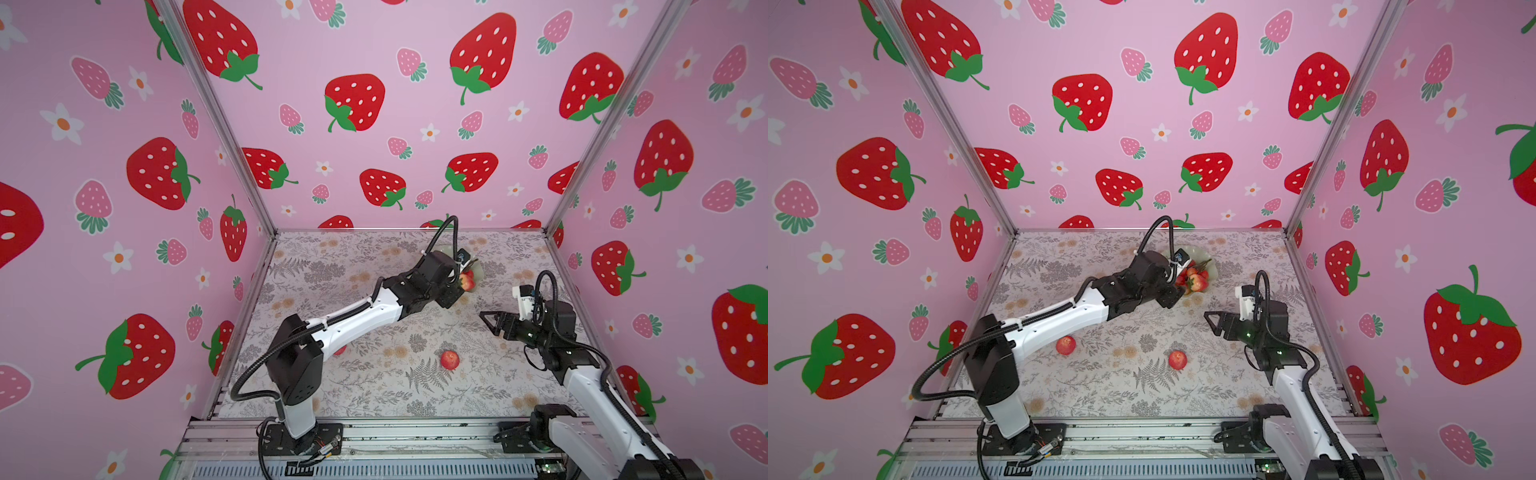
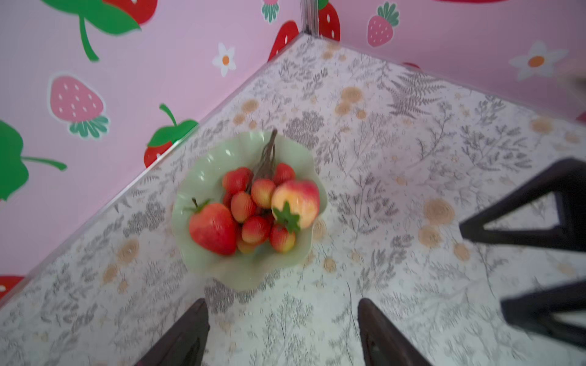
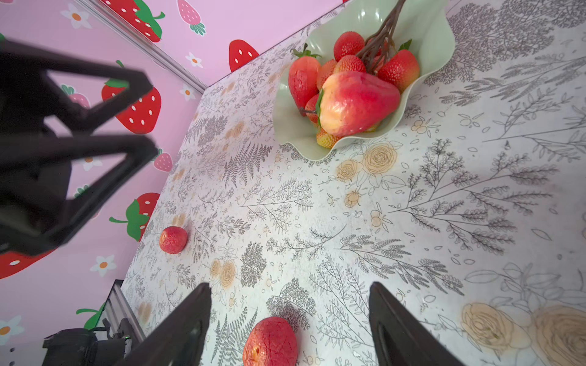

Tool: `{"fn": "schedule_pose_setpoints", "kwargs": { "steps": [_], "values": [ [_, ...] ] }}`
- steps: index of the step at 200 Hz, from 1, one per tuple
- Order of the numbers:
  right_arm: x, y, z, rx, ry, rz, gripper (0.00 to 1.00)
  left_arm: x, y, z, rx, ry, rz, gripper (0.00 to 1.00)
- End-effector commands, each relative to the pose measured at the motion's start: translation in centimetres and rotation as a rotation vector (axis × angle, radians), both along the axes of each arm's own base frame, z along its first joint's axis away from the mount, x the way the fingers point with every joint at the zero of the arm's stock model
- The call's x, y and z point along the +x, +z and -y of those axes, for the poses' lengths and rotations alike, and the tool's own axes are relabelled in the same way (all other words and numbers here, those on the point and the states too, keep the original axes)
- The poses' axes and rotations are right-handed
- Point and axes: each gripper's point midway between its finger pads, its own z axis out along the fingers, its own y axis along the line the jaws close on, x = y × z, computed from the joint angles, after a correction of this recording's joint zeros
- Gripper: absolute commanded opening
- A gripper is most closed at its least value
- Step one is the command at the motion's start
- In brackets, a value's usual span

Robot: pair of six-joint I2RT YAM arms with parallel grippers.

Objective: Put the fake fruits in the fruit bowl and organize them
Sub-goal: 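Move the left gripper to the round red fruit nearer the robot, then grasp the round red fruit with the left gripper and carry it over the bowl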

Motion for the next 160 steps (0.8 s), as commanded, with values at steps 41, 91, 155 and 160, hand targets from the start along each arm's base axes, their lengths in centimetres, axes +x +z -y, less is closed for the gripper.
{"fn": "schedule_pose_setpoints", "kwargs": {
  "steps": [41, 91, 155, 160],
  "values": [
    [-4.0, -3.1, -1.0, 0.050, 0.040, -0.088, 0.79, -14.5, -8.7, -0.4, -0.028, -0.144, -0.162, 0.75],
    [-4.6, -3.2, -1.4, 0.045, 0.042, -0.086, 0.79, -17.1, -12.2, 0.0, 0.036, -0.210, -0.160, 0.75],
    [-4.5, -1.5, -1.5, 0.057, 0.045, -0.055, 0.79, -15.9, -13.3, 0.9, 0.074, -0.189, -0.107, 0.75],
    [-4.5, -1.6, -1.5, 0.060, 0.046, -0.058, 0.79, -15.8, -13.3, 1.0, 0.072, -0.189, -0.107, 0.75]
  ]
}}
